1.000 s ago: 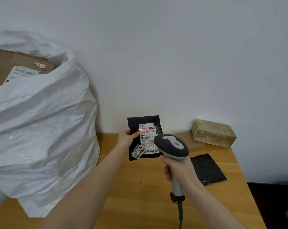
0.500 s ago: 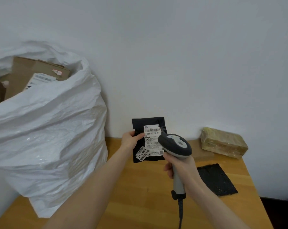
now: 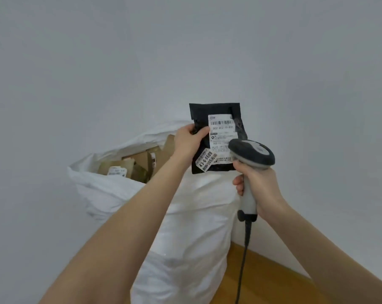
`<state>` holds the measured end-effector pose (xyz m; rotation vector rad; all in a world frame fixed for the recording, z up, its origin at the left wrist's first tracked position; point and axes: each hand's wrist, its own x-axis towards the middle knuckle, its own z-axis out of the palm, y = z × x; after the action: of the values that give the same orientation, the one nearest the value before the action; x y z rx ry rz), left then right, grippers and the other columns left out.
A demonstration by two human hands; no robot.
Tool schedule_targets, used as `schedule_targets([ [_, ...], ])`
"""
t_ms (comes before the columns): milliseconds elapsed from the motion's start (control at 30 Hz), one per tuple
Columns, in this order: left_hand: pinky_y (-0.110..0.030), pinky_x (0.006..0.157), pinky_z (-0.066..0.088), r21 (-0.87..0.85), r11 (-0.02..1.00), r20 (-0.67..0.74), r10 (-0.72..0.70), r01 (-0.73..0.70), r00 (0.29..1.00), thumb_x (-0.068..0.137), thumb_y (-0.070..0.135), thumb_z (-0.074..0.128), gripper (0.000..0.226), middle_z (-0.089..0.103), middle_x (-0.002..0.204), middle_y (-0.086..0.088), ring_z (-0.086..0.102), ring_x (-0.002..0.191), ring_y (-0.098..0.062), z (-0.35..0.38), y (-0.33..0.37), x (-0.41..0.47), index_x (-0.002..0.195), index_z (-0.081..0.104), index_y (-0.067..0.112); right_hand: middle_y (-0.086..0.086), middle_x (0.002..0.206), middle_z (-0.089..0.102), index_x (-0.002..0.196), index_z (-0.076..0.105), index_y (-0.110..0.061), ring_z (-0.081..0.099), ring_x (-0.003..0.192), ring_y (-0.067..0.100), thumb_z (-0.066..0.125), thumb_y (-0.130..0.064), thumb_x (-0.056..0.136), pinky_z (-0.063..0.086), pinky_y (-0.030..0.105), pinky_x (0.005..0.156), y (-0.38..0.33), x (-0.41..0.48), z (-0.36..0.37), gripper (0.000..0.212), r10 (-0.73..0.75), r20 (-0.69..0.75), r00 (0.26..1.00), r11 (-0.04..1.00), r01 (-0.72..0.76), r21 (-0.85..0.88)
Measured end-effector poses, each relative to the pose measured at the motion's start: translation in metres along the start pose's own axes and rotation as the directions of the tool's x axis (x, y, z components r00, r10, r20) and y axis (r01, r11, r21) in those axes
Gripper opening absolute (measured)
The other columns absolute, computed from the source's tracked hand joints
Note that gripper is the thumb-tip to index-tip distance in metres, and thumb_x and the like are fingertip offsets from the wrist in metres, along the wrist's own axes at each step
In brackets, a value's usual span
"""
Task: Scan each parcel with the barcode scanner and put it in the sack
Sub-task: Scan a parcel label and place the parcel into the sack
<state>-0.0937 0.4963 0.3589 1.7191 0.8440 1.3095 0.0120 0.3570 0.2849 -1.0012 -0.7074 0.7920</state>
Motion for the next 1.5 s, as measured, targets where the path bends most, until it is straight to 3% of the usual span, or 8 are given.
schedule_targets([
  [100,-0.027,0.069,0.056,0.161,0.985,-0.151,0.092,-0.068,0.984,0.087,0.026,0.069,0.007,0.074,0.092,0.001,0.07,0.078,-0.011,-0.055,0.017,0.044,0.09,0.07,0.02,0.008,0.051,0.062,0.079,0.068,-0.005,0.05,0.038,0.011,0.073,-0.019,0.084,0.043,0.02,0.04,-0.004,0.019,0.034,0.016,0.006,0.036,0.999,1.0,-0.006,-0.002],
  [233,-0.019,0.057,0.047,0.331,0.943,-0.296,0.082,0.022,0.952,0.086,0.031,0.069,0.009,0.069,0.086,0.003,0.063,0.068,-0.002,-0.115,-0.012,0.081,0.085,0.065,0.023,0.008,0.051,0.06,0.081,0.068,-0.003,0.049,0.039,0.012,0.074,-0.02,0.083,0.043,0.023,0.04,0.011,0.037,0.057,0.018,0.051,0.023,0.998,0.999,-0.051,-0.011],
  [333,-0.03,0.07,0.053,0.361,0.914,-0.343,-0.054,0.185,0.938,0.087,0.029,0.069,0.017,0.071,0.104,-0.007,0.066,0.081,-0.017,-0.138,-0.057,0.098,0.095,0.063,0.015,0.008,0.05,0.06,0.079,0.068,-0.006,0.049,0.038,0.013,0.074,-0.019,0.083,0.042,0.023,0.04,0.028,0.047,0.064,0.015,0.091,0.006,0.996,0.996,-0.091,-0.021],
  [500,-0.045,0.094,0.049,0.56,0.723,-0.299,-0.28,0.405,0.912,0.087,0.033,0.066,0.077,0.043,0.139,-0.022,0.05,0.122,-0.036,-0.128,-0.078,0.107,0.143,0.027,-0.002,0.007,0.049,0.062,0.084,0.067,-0.005,0.05,0.036,0.012,0.075,-0.02,0.083,0.043,0.021,0.039,0.044,0.057,0.063,0.017,0.122,-0.002,0.993,0.991,-0.122,-0.048],
  [733,-0.04,0.103,0.038,0.733,0.681,-0.006,0.012,-0.004,1.0,0.089,0.021,0.057,0.065,0.027,0.147,-0.018,0.037,0.132,-0.034,-0.035,-0.037,0.082,0.146,0.028,0.006,0.007,0.052,0.063,0.085,0.066,-0.003,0.053,0.04,0.013,0.074,-0.021,0.084,0.046,0.023,0.043,0.039,0.043,0.027,0.02,0.142,-0.067,0.988,0.989,-0.144,-0.024],
  [1000,-0.034,0.101,0.036,0.591,0.726,0.38,0.133,-0.351,0.916,0.091,0.018,0.055,0.057,0.032,0.146,-0.01,0.035,0.132,-0.026,0.159,-0.051,-0.034,0.144,0.035,0.013,0.008,0.054,0.063,0.092,0.065,-0.006,0.054,0.042,0.014,0.071,-0.019,0.086,0.047,0.025,0.044,0.044,-0.025,-0.116,0.015,0.166,-0.3,0.939,0.985,-0.174,0.002],
  [1200,-0.034,0.102,0.038,0.496,0.794,0.676,-0.101,-0.351,0.73,0.089,0.02,0.061,0.059,0.035,0.145,-0.009,0.039,0.131,-0.024,0.284,-0.126,-0.174,0.143,0.037,0.013,0.006,0.054,0.062,0.09,0.062,-0.009,0.055,0.043,0.014,0.071,-0.022,0.086,0.046,0.025,0.045,0.08,-0.103,-0.251,0.017,0.297,-0.572,0.765,0.948,-0.307,0.081],
  [1500,-0.034,0.102,0.039,0.467,0.798,0.884,-0.433,-0.38,0.177,0.079,0.039,0.076,0.067,0.043,0.136,-0.007,0.045,0.127,-0.024,0.377,-0.245,-0.367,0.137,0.049,0.017,0.007,0.049,0.058,0.086,0.063,-0.004,0.051,0.04,0.015,0.069,-0.017,0.09,0.043,0.025,0.04,0.133,-0.201,-0.394,0.014,0.459,-0.755,0.468,0.867,-0.419,0.268],
])
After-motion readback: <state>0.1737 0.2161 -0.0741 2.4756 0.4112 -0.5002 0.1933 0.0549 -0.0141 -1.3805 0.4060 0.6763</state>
